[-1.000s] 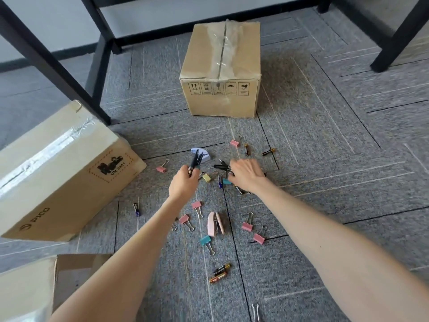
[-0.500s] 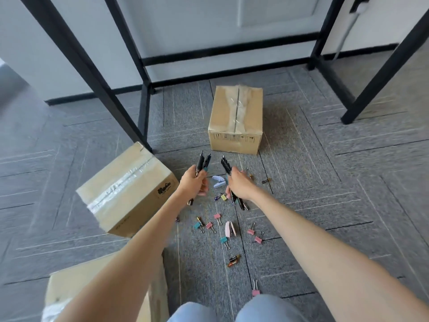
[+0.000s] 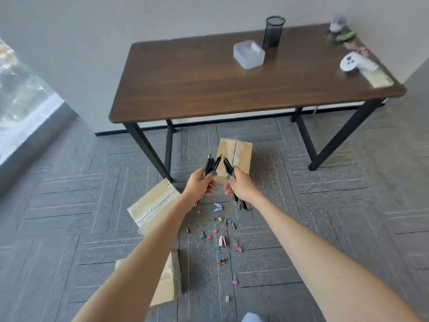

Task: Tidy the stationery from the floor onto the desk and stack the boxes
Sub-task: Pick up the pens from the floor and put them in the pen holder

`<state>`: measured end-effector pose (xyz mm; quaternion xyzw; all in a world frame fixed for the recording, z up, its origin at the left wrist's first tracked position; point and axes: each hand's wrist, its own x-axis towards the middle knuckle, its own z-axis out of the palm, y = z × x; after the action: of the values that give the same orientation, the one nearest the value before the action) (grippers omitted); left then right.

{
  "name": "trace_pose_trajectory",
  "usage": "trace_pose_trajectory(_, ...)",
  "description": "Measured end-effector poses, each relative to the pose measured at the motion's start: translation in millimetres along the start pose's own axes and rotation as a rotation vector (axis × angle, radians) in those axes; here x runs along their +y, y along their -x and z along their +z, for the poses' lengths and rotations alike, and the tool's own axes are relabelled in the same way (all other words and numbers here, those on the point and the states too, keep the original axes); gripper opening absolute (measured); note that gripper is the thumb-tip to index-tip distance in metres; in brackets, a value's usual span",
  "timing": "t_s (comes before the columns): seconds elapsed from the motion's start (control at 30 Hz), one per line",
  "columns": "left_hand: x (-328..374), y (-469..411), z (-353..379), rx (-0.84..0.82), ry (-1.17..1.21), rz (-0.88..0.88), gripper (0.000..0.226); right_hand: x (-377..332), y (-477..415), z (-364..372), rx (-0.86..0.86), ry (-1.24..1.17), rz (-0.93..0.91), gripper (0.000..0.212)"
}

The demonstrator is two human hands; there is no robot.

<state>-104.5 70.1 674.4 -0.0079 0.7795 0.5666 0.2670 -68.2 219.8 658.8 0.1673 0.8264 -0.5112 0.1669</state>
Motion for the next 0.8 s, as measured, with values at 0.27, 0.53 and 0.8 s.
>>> trace_pose_trajectory(0.27, 123.9, 1.1, -19.2, -0.011, 0.013, 0.049, 0.017, -94.5, 1.6, -88.1, 0.114, 0.045, -0.048, 0.013)
trace_pose_trajectory(0.53, 204.7, -68.3, -59.1, -0.026, 0.035, 0.165, 0.011, -172.9, -57.2, -133.1, 0.195, -0.037, -0.088, 0.044)
trace_pose_trajectory(0.8, 255.7, -154.7, -59.7, -0.100, 0.075, 0.190, 0.016, -203.4, -144.6, -176.4, 0.290, -0.099, -0.117, 0.018)
